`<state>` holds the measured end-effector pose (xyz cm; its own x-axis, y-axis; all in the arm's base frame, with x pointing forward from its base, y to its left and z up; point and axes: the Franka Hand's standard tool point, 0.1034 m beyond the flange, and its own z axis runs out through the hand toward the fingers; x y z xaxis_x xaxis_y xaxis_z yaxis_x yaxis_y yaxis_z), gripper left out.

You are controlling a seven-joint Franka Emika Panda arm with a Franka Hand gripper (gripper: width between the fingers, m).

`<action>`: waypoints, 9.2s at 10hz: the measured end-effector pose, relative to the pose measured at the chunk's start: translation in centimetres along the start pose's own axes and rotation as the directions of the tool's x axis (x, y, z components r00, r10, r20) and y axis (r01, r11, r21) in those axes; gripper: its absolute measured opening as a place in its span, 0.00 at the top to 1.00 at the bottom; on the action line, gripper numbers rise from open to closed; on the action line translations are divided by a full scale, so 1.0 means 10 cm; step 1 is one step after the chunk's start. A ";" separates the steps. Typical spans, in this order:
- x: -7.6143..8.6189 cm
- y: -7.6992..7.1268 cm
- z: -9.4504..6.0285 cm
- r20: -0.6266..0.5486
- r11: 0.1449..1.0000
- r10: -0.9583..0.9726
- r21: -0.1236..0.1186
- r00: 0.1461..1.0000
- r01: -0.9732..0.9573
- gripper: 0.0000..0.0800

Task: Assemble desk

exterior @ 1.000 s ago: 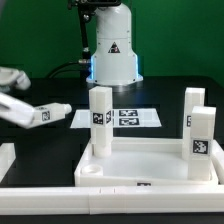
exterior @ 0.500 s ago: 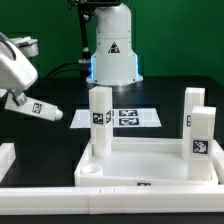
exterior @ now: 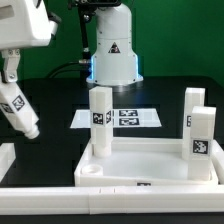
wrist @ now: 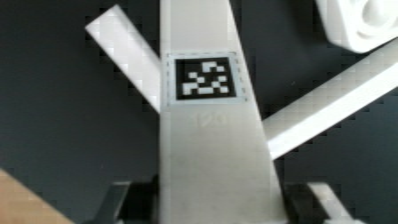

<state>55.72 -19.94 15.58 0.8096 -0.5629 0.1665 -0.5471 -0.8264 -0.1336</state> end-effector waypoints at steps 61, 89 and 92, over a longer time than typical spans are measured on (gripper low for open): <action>-0.49 -1.54 0.52 0.037 0.668 0.743 -0.095 0.668 -0.738 0.64; -0.29 -1.44 0.56 0.075 0.293 0.955 -0.097 0.287 -0.951 0.55; -0.29 -1.55 0.52 0.095 0.693 0.721 -0.051 0.687 -0.720 0.25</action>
Offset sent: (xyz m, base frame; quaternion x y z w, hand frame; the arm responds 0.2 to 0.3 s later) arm 0.0702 0.0731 0.0662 -0.0641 0.1416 -0.0503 0.9866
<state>62.97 -5.42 12.05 0.1822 -0.9804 -0.0750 -0.9722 -0.1682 -0.1628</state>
